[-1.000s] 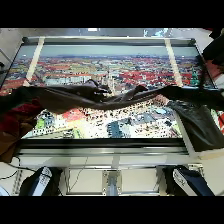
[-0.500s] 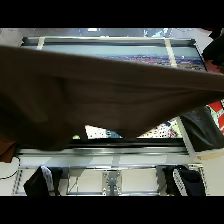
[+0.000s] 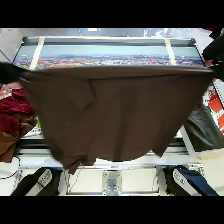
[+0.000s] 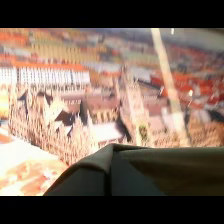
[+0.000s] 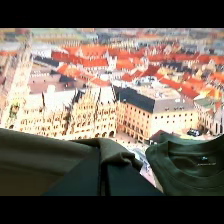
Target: Fold the shirts.
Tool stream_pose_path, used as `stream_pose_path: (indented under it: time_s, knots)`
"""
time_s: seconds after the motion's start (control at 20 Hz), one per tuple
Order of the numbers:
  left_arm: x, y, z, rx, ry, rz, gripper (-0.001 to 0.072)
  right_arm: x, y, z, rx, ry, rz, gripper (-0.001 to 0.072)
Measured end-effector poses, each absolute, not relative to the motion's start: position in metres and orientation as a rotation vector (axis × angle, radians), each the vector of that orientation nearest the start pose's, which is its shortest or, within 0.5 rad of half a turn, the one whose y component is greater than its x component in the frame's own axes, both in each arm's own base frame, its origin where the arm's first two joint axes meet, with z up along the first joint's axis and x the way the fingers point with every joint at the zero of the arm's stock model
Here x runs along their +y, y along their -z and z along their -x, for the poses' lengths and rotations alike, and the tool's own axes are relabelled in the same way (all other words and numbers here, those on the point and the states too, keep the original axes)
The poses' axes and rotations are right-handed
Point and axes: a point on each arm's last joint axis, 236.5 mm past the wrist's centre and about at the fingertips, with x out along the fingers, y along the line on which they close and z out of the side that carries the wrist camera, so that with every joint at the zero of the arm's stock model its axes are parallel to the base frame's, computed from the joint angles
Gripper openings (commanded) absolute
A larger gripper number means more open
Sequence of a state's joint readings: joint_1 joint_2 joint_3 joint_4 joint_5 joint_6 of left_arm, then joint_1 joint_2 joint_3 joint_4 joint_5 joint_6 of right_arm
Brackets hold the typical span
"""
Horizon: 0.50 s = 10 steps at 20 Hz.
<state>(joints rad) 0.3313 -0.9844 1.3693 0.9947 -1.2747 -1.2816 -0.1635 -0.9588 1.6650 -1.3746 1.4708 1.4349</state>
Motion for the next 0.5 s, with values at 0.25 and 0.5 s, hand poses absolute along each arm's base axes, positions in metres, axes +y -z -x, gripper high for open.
stream_pose_path:
  time_s: [0.25,0.5]
  knots:
    - [0.002,-0.074,-0.469,0.955,0.135,0.089,0.0010,-0.006,-0.147,-0.447,0.994,-0.144,-0.166,0.0006]
    - [0.001,0.016,-0.538,0.974,0.094,0.044,0.0574,0.016,-0.047,-0.546,0.938,-0.170,-0.393,0.0369]
